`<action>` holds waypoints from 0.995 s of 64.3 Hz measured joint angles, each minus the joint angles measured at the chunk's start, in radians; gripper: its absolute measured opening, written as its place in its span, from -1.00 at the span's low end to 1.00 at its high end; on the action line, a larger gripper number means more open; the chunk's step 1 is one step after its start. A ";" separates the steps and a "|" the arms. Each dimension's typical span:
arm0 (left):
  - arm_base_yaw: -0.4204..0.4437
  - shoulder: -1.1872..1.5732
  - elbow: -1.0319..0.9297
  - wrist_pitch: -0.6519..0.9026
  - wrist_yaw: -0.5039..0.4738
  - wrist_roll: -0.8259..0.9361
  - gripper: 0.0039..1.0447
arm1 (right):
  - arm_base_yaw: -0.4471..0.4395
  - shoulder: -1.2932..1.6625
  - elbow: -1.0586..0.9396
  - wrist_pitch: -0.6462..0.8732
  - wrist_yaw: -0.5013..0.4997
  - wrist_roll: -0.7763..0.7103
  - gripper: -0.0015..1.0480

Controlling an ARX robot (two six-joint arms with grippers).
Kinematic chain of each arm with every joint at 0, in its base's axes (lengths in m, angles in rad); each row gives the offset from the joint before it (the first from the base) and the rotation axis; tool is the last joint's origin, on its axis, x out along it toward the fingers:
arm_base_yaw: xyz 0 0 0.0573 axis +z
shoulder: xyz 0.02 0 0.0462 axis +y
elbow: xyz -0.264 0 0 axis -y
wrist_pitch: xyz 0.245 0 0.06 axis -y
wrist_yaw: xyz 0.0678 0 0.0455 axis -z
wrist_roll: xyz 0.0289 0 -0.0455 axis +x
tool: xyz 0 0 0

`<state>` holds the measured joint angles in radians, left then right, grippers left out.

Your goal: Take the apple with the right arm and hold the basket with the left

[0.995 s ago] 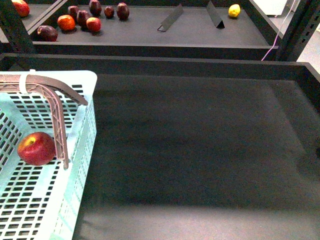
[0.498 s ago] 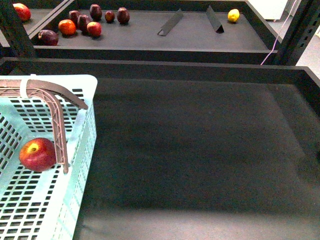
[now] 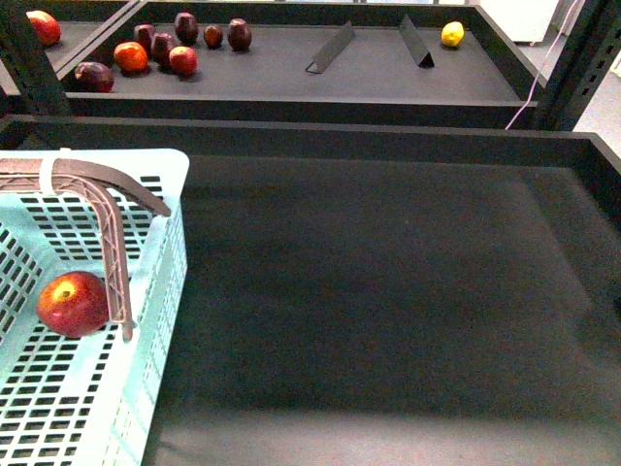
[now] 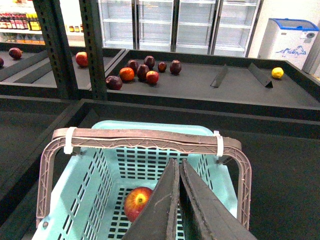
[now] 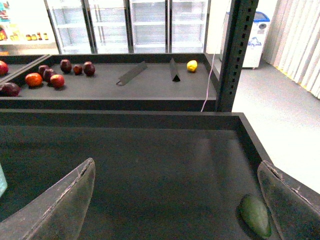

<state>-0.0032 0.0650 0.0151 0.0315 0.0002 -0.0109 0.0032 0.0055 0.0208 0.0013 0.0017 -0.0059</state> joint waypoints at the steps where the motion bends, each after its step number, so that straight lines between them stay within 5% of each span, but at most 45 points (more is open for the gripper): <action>1: 0.000 -0.021 0.000 -0.016 0.000 0.000 -0.94 | 0.000 0.000 0.000 0.000 0.000 0.000 0.83; 50: 0.000 -0.059 0.000 -0.030 0.000 0.000 -0.93 | 0.000 0.000 0.000 0.000 0.000 0.000 0.83; 64: 0.000 -0.059 0.000 -0.030 0.000 0.000 -0.10 | 0.000 0.000 0.000 0.000 0.000 0.000 0.83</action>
<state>-0.0032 0.0063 0.0151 0.0013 -0.0002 -0.0109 0.0032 0.0055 0.0212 0.0013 0.0017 -0.0063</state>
